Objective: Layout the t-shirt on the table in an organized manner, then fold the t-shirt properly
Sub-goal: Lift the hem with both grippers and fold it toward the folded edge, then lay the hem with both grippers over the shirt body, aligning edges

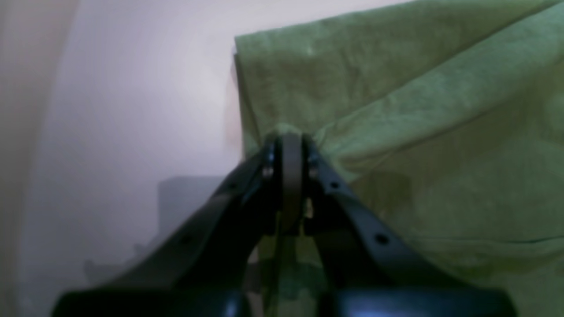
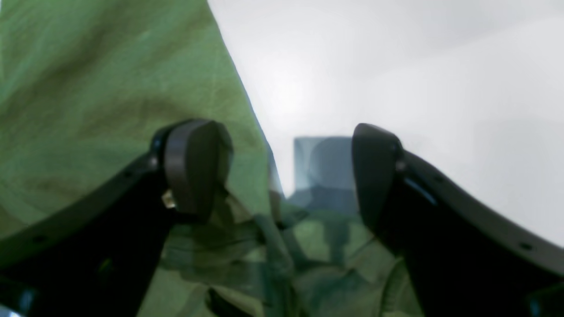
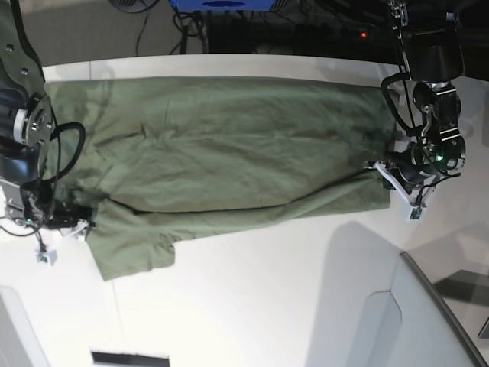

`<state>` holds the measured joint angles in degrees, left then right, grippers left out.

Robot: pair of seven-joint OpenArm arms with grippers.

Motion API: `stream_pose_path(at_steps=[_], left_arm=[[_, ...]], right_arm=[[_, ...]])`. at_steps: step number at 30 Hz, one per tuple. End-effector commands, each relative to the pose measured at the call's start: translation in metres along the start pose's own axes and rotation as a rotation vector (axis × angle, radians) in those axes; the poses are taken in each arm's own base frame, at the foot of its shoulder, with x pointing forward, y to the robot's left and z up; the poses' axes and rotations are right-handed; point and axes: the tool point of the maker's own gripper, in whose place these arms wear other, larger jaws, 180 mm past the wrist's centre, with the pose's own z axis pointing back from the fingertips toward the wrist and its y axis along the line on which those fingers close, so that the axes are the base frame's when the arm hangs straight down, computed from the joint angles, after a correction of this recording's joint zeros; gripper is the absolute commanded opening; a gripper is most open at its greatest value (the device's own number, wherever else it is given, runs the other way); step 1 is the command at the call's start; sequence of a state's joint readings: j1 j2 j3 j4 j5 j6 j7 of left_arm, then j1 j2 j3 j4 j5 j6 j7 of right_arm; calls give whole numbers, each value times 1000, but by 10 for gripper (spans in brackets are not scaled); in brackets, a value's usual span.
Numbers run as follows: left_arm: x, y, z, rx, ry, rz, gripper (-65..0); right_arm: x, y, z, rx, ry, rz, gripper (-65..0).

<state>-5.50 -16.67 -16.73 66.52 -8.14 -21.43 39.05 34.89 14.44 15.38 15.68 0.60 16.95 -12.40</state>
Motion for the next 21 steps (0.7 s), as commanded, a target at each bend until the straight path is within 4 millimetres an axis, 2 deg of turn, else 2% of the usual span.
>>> stream_pose_path(at_steps=[1, 7, 9, 13, 18, 21], left_arm=[[18, 9, 5, 18, -49, -8, -650], [18, 9, 5, 18, -49, -8, -650], [18, 9, 5, 18, -49, -8, -650], [18, 9, 5, 18, -49, -8, -650], [19, 9, 5, 18, -50, -8, -650], [22, 9, 6, 19, -56, -9, -650]], right_arm=[[31, 1, 5, 6, -65, 1, -281], [35, 10, 3, 20, -73, 3, -381], [37, 11, 3, 22, -77, 3, -450], [40, 10, 4, 20, -83, 6, -636], [51, 12, 6, 22, -101, 7, -650], [68, 11, 12, 17, -134, 20, -650]])
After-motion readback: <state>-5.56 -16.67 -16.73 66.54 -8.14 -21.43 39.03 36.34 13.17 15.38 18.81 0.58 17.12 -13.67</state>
